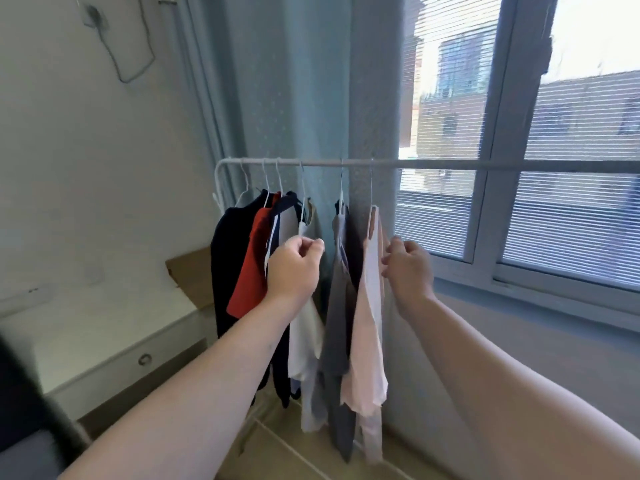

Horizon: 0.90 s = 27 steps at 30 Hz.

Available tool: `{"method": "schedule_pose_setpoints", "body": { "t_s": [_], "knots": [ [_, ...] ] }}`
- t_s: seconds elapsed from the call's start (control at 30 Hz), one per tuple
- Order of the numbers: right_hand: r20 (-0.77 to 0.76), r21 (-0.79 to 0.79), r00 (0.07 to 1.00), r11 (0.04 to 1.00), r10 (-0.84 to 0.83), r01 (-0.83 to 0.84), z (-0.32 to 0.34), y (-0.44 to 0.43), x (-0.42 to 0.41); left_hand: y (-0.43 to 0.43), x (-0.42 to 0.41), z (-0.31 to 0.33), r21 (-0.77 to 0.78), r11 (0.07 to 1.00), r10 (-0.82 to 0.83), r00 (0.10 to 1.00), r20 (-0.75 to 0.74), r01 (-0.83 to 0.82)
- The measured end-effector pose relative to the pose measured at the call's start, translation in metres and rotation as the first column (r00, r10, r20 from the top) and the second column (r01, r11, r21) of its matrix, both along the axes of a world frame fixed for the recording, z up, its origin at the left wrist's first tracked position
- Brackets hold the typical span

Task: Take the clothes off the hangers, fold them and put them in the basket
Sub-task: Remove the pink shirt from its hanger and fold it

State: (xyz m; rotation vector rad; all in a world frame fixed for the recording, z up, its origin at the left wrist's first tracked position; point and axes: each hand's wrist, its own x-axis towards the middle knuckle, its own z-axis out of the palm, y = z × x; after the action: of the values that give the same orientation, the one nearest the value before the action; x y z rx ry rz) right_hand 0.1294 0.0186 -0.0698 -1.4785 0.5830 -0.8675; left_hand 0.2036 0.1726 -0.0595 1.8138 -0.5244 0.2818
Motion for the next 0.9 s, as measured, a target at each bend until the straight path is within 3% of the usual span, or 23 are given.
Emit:
{"method": "schedule_pose_setpoints", "body": {
  "t_s": [0.13,0.4,0.63,0.9],
  "knots": [
    [0.009,0.017,1.0,1.0,0.017,-0.017,0.016,-0.023,0.01,-0.033,0.001,0.016,0.091,0.995,-0.039,0.999,0.036,0.036],
    [-0.121,0.047,0.989,0.996,0.082,-0.077,0.023,-0.083,0.06,-0.081,0.012,0.02,0.237,0.971,-0.002,0.994,0.111,-0.024],
    [-0.183,0.12,0.965,0.978,0.19,-0.17,0.028,-0.122,0.095,-0.1,0.028,0.014,0.253,0.96,0.097,0.992,0.086,-0.115],
    [-0.15,0.205,0.893,0.897,0.425,-0.392,0.038,-0.133,0.108,-0.122,0.038,0.002,0.366,0.913,0.167,0.984,0.069,-0.181]
  ]
}}
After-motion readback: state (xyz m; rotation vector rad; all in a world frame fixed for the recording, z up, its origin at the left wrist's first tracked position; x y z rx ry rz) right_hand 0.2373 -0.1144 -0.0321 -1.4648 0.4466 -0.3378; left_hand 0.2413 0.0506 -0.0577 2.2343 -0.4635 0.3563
